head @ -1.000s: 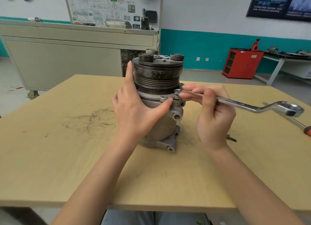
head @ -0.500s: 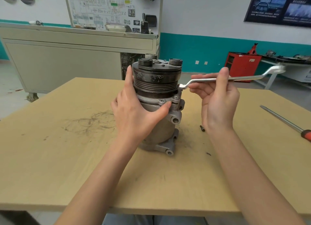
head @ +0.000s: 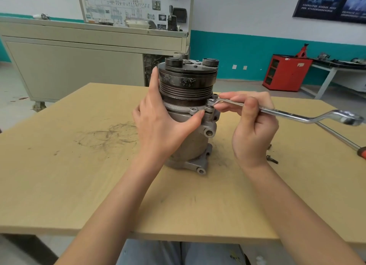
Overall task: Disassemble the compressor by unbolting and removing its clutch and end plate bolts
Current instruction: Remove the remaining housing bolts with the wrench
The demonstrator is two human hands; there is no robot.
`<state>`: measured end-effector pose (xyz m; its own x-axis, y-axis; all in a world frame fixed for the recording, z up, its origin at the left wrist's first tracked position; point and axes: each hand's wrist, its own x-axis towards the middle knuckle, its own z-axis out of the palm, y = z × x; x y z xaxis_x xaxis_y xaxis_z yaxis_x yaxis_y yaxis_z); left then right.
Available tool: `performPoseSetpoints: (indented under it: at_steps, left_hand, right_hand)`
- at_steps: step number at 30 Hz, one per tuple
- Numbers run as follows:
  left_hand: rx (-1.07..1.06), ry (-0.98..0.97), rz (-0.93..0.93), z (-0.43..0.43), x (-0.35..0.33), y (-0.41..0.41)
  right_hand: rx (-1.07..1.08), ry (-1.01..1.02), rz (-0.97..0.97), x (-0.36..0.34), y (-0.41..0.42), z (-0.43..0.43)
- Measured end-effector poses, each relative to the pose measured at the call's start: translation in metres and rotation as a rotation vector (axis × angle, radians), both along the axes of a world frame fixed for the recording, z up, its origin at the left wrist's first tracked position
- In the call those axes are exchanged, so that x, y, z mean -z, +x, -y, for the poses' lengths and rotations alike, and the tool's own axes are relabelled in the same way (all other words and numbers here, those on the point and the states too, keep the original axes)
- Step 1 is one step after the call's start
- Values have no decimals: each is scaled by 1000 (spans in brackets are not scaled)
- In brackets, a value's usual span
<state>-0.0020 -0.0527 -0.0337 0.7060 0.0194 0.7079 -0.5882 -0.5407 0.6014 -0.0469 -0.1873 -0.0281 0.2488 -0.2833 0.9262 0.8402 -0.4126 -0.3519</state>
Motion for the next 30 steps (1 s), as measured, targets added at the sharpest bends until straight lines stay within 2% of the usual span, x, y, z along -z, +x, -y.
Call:
performPoseSetpoints:
  at_steps: [10, 14, 23, 30]
  left_hand:
    - [-2, -14, 5, 1, 1, -1]
    - [10, -11, -5, 1, 0, -2]
    - [13, -36, 6, 2, 3, 3]
    - [17, -38, 14, 2, 3, 3]
  right_hand:
    - [-97, 52, -32, -2, -1, -3]
    - [-66, 159, -106, -2, 0, -1]
    - [-39, 158, -60, -2, -3, -9]
    - [-55, 215, -154, -5, 1, -1]
